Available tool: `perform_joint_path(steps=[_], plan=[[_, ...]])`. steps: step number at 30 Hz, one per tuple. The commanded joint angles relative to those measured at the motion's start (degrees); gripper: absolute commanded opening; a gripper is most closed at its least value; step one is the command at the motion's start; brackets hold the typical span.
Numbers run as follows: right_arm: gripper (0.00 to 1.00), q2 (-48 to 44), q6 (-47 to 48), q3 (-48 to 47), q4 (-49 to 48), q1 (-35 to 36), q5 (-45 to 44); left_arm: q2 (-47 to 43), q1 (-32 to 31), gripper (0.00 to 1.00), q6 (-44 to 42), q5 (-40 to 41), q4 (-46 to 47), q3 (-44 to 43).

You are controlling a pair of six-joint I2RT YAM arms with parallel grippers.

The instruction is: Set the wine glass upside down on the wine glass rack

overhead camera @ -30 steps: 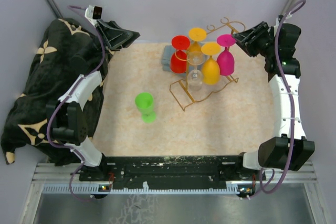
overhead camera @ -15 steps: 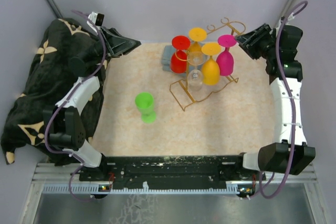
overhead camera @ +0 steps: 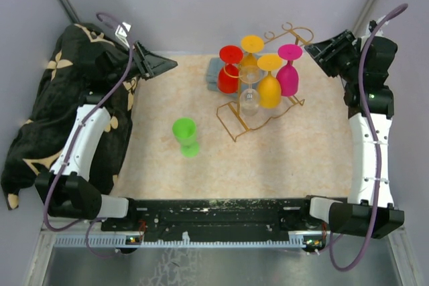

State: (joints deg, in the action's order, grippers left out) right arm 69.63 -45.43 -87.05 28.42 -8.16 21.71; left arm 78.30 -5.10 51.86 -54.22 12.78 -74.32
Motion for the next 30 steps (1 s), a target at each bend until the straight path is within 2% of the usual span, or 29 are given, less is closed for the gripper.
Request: perform_joint_path(steps=[1, 8, 16, 23, 30], plan=[[0.43, -2.02, -0.15, -1.26, -2.59, -0.3, 0.74, -2.02, 0.14, 0.47, -23.76, 9.14, -32.87, -2.81], [0.43, -2.87, -0.78, 0.17, -3.43, -0.29, 1.64, -3.5, -2.62, 0.47, -34.62, 21.37, -47.6, -1.38], [0.43, -4.15, -0.95, 1.41, -3.61, -0.26, 1.83, -2.19, -13.31, 0.49, -40.95, 38.93, -58.27, 0.99], [0.43, -4.44, -1.24, 1.79, -3.86, -0.33, 2.11, -0.48, -17.07, 0.5, -42.11, 46.97, -63.24, 0.77], [0.43, -4.39, -1.5, 2.05, -4.25, -0.27, 2.5, 2.9, -19.77, 0.5, -42.12, 50.27, -65.43, 0.87]])
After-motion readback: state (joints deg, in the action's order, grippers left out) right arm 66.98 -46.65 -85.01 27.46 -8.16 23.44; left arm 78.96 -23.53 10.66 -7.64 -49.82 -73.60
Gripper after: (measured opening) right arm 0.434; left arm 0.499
